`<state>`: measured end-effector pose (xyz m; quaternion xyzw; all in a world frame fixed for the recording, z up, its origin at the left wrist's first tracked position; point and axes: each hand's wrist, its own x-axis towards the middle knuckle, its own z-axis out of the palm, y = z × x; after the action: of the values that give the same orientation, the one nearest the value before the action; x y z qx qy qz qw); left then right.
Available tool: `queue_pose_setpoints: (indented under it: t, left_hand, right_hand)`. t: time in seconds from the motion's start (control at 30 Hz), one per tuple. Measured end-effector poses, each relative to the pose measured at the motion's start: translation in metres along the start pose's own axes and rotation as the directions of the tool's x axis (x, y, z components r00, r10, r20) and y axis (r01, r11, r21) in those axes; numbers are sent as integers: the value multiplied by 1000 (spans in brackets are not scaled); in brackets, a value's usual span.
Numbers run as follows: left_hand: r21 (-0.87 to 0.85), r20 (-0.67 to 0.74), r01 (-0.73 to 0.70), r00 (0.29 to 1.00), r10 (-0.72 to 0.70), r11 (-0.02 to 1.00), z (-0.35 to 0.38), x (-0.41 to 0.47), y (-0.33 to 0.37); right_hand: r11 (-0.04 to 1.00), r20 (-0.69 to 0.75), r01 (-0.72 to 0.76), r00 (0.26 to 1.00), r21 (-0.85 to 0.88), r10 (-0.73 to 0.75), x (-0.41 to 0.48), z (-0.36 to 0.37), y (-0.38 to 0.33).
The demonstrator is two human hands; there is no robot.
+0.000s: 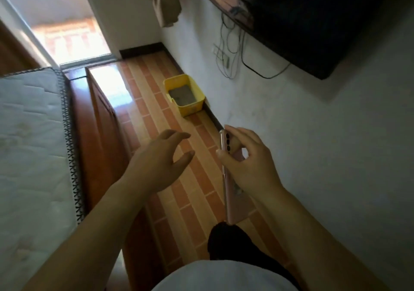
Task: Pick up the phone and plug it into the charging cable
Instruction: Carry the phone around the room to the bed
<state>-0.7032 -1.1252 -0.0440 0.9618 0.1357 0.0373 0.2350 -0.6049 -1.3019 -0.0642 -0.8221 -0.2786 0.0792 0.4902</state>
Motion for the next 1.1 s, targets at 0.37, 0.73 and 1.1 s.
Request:
queue_pose_setpoints:
  t: [0.37,0.73,1.1]
  left_hand:
    - [-16,-128,212,969,-212,977,-58,216,-127]
    - [-96,-206,376,898,-388,921,-126,370,-259]
    - [-90,-313,404,856,-411,910,-225,541,-469]
  right_hand:
    - [989,194,145,970,26,-147,297,89,-3]
    - [972,353,219,906,84,-235,522,207,-37]
    - [955,404,287,866,82,-295,753,377,-103]
